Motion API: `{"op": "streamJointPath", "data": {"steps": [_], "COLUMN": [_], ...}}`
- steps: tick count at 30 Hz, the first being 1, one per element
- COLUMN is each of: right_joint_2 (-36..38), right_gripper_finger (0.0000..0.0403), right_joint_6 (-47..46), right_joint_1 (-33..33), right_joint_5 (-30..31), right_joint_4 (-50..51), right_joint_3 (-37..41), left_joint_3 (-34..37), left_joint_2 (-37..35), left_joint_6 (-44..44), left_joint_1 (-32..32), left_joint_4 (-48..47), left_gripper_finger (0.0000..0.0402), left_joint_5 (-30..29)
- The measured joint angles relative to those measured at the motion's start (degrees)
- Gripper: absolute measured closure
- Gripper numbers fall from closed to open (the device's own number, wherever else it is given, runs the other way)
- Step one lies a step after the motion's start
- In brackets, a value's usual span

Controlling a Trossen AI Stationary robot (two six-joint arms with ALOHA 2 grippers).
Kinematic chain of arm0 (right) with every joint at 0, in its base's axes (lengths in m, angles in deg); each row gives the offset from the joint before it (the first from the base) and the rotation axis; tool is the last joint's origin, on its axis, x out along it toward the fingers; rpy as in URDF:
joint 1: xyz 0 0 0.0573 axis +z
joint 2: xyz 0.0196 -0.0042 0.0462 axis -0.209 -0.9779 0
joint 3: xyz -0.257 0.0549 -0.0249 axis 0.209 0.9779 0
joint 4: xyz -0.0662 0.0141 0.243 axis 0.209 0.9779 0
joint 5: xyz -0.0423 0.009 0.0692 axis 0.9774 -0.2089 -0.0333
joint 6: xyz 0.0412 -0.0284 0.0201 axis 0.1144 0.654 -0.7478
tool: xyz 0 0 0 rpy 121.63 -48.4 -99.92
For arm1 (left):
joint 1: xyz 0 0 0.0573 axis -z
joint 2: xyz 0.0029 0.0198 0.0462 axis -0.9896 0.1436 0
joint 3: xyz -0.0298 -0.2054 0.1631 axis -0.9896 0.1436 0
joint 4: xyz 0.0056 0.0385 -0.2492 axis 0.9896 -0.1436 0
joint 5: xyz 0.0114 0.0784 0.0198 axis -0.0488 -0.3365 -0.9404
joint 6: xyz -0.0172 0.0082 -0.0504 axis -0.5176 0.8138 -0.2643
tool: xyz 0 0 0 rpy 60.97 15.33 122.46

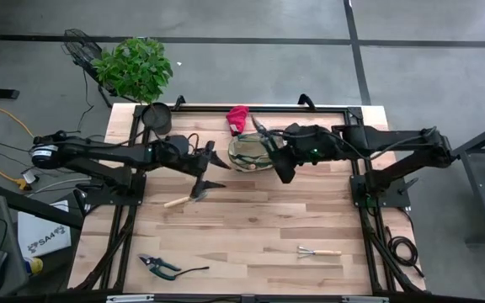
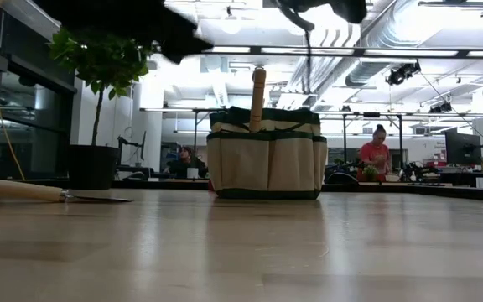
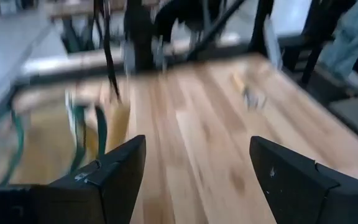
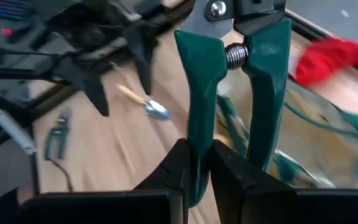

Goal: Pick & Place Garden tools in Gardening bag
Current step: Put the top black shear scissor into the gardening bag

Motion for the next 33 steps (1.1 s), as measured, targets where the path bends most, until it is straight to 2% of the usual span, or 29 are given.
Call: {"op": "streamJointPath", "data": {"steps": [4, 11, 16, 21, 33], "right_joint_2": [0.00, -0.20, -1.33, -3.76, -7.52], "right_gripper_finger": [0.0370, 0.0367, 0.0372, 0.0372, 0.0372], "right_joint_6": [4.23, 13.93, 16.38, 16.67, 20.23], "right_joint_1": [2.46, 6.32, 7.98, 8.17, 7.95], "right_joint_5": [-0.67, -5.78, -5.84, -6.65, -15.15], "right_joint_4": [-6.00, -17.01, -19.04, -19.83, -26.55], "right_joint_3": [0.00, 0.00, 0.00, 0.00, 0.00], "left_joint_3": [-0.15, -0.15, -0.28, -2.23, -2.95], "left_joint_2": [0.49, 0.49, 0.49, 0.49, 0.49], "left_joint_6": [-0.33, -3.33, -4.84, -6.36, -6.47], "left_joint_1": [0.00, 0.00, 0.02, 0.02, 0.04], "left_joint_4": [10.12, 22.85, 28.23, 29.14, 27.95], "left_gripper_finger": [0.0121, 0.0121, 0.0121, 0.0121, 0.0121], "left_joint_5": [0.21, 2.22, 3.98, 4.80, 8.03]}}
